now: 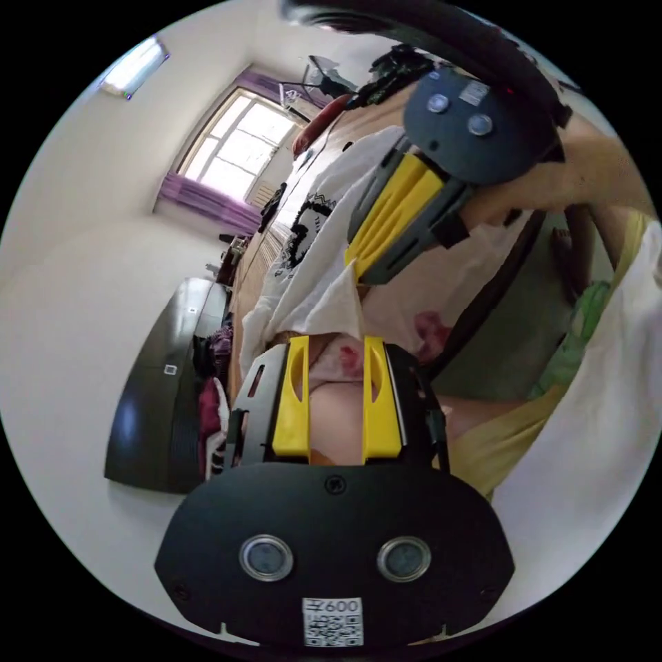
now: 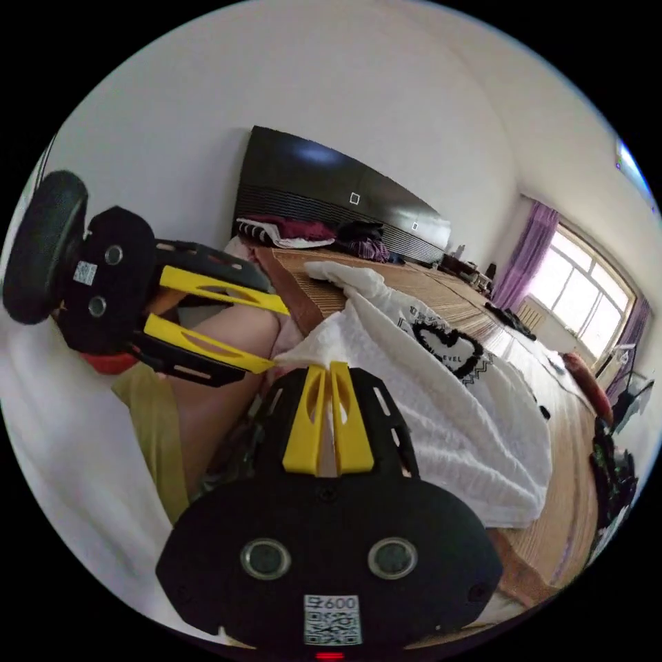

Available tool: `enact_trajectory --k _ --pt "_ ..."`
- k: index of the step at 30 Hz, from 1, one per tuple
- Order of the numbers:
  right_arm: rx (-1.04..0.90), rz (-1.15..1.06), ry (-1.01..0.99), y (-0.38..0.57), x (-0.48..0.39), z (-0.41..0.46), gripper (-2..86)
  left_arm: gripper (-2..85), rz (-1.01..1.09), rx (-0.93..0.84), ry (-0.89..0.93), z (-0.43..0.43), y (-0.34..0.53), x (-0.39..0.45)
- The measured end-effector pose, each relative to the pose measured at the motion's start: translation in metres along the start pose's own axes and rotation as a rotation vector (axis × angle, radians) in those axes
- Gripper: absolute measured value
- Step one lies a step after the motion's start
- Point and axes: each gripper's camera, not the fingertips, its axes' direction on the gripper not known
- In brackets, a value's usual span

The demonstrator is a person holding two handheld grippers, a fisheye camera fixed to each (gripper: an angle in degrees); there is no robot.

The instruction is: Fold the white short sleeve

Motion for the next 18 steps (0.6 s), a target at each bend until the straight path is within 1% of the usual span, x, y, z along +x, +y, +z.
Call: enact_trajectory --k 1,3,6,8,11,13,18 --pt "0.025 0.078 -0.042 0.01 0.017 -0.008 -0.8 10.5 -0.066 0.012 0.02 -0.003 0.002 -0.004" --pt "0.04 0.167 -0.09 0.027 0.038 -0.015 -0.8 9.1 -0.143 0.028 0.019 -0.007 0.005 -0.008" --pt "0.08 0.214 -0.158 0.056 0.055 -0.026 -0.8 4.8 -0.145 0.06 -0.041 -0.014 0.009 0.001" --pt "0.08 0.204 -0.179 0.066 0.057 -0.031 -0.8 3.2 -0.143 0.083 -0.075 -0.025 0.011 0.005" --pt "0.102 0.154 -0.152 0.079 0.053 -0.043 -0.8 2.0 -0.131 0.129 -0.105 -0.049 0.015 0.009" --pt "0.108 0.134 -0.109 0.085 0.053 -0.05 -0.7 1.5 -0.129 0.123 -0.079 -0.061 0.016 0.01" --pt "0.122 0.078 -0.114 0.084 0.058 -0.058 0.5 1.2 -0.14 0.09 -0.046 -0.069 0.018 0.01"
